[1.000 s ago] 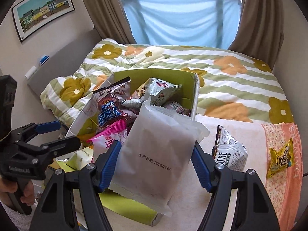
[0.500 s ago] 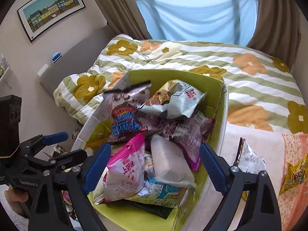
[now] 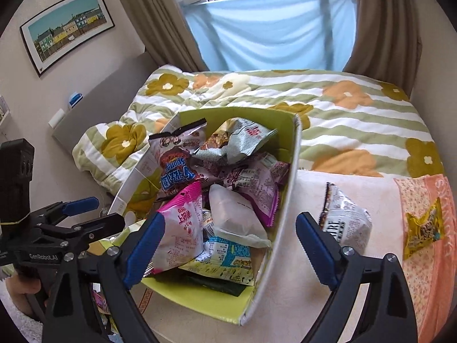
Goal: Organize snacks
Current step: 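Move both tools back toward the last two bags on the table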
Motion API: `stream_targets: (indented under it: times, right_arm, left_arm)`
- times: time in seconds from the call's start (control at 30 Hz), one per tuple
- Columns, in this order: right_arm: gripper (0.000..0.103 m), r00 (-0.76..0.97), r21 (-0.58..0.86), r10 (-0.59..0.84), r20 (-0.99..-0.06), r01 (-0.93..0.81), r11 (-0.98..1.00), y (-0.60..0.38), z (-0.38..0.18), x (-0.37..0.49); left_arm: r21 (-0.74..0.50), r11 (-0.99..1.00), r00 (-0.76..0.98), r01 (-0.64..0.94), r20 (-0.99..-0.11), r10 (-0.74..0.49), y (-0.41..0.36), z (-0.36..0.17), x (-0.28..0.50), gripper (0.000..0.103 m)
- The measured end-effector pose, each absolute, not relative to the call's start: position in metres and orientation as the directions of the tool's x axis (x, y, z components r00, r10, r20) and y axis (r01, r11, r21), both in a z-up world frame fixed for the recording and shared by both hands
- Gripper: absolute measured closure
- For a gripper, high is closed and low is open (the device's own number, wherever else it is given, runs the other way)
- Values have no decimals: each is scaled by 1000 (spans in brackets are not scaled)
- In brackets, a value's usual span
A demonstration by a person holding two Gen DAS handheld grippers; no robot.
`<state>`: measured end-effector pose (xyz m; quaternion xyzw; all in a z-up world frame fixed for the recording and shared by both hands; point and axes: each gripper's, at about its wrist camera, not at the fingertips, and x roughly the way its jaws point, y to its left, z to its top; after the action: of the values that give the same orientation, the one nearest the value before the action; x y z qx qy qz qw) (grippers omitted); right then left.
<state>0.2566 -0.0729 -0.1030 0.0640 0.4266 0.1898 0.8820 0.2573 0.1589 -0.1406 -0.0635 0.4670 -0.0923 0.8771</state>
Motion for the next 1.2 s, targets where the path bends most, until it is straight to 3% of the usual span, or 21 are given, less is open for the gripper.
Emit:
stream_targets:
  times: [0.33,0.67,0.97,1.2]
  right_arm:
    - [12,653,232,242,-718,-103,967,-147,-87,211]
    - [10,653,217,135,-746,46,975,-244,-103,212]
    - [10,518,302,217,-828,85,949,-316,-151,243]
    - [10,454,358,284,-845,85,930,-344,-186,271]
  left_arm:
    - [-203,945,555,258,-769,-317,90,-121,243,0]
    - [-174,922,504,346,-794,-339,-22,-125,264,0]
    - [-69,939,443,337,-869,-222,-121,-166,314,0]
    - [-22,967,373,255,-920,-119,-147,-209,354,0]
